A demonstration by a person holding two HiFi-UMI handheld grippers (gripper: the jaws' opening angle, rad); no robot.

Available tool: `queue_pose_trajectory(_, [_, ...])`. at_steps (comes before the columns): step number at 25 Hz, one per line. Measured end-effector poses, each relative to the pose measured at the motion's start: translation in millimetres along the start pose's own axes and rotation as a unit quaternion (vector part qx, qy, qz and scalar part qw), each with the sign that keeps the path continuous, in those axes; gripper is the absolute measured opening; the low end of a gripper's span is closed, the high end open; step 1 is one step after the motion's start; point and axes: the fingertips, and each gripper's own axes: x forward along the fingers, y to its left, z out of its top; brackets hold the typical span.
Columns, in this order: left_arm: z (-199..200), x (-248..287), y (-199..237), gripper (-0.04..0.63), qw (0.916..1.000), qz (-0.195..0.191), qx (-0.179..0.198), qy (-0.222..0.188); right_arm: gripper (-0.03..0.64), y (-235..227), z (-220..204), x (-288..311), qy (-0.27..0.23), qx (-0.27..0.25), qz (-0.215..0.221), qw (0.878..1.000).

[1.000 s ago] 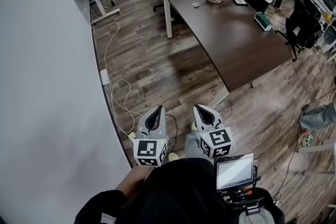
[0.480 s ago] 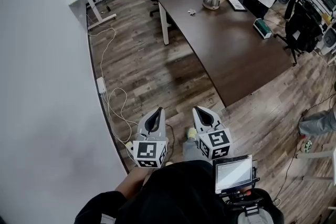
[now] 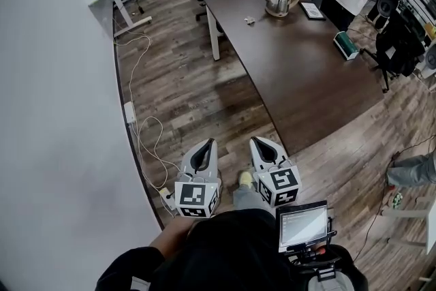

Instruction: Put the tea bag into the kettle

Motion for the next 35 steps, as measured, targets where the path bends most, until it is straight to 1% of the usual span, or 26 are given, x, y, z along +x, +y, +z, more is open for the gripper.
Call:
queue_pose_trajectory(8, [13, 47, -7, 0.003, 1.0, -0.003, 0.006, -0.001, 0.005, -46, 11, 17, -0.002, 0.007, -0.008, 1.0])
queue_pose_trajectory(14, [19, 76, -11, 0.002, 1.0, -0.002, 0.009, -0.001, 0.005, -70, 21, 29, -0.003, 0.008, -0.006, 1.0])
queue_pose_trajectory(19, [25, 113, -15, 0.003, 1.0, -0.002, -0.002, 0.0, 0.005, -105, 32, 43, -0.006, 0.007, -0.006, 1.0])
queue_pose_trajectory(27, [25, 140, -7, 0.002, 0.9998, 0.016, -0.009, 0.009, 0.005, -126, 31, 68, 0.003, 0.015, 0.011, 1.0])
queue_pose_trajectory(31, [25, 151, -6, 0.002, 0.9997, 0.02, -0.007, 0.012, 0.005, -131, 31, 75, 0.004, 0.02, 0.022, 1.0])
queue_pose_trajectory(35, [26, 158, -7, 0.002, 0.9997, 0.024, -0.003, 0.01, 0.005, -139, 32, 80, 0.001, 0.023, 0.023, 0.999])
